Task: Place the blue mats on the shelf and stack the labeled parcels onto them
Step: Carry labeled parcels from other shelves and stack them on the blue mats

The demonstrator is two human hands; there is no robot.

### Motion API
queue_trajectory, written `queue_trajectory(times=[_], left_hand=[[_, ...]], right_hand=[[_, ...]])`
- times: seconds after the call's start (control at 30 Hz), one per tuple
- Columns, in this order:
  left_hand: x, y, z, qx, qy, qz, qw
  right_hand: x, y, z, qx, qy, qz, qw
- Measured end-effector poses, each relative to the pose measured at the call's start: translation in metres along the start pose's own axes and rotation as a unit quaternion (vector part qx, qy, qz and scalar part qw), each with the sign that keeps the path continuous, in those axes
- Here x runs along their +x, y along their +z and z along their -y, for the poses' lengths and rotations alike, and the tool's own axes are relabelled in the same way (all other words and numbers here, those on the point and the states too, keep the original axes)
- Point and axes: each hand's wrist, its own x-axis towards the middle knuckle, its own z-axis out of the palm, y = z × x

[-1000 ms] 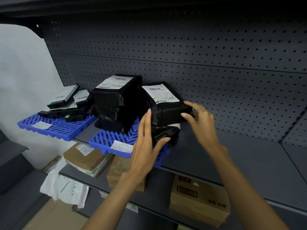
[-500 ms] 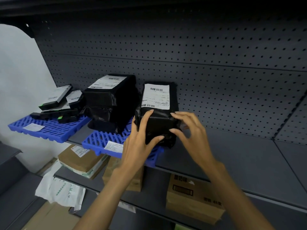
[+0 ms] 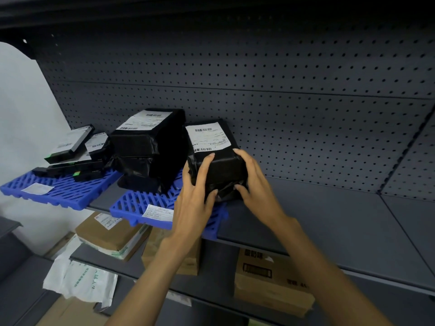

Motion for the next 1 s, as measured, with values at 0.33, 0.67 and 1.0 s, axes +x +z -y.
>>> queue_trajectory(times=[0.33, 0.67, 1.0], left_hand=[[0.024, 0.005, 0.02, 0.004, 0.045, 0.006, 0.999], [0.019, 0.027, 0.037, 0.321, 0.183, -0.01, 0.929], [0.027, 0.029, 0.056, 0.322, 0.216, -0.027, 0.921]], right_hand=[[0.029, -0.002, -0.008, -0.045, 0.003, 0.037, 0.998], [0.016, 0.015, -0.009, -0.04, 0.029, 0.012, 0.999], [0.014, 0.024, -0.004, -0.088, 0.036, -0.028, 0.995]])
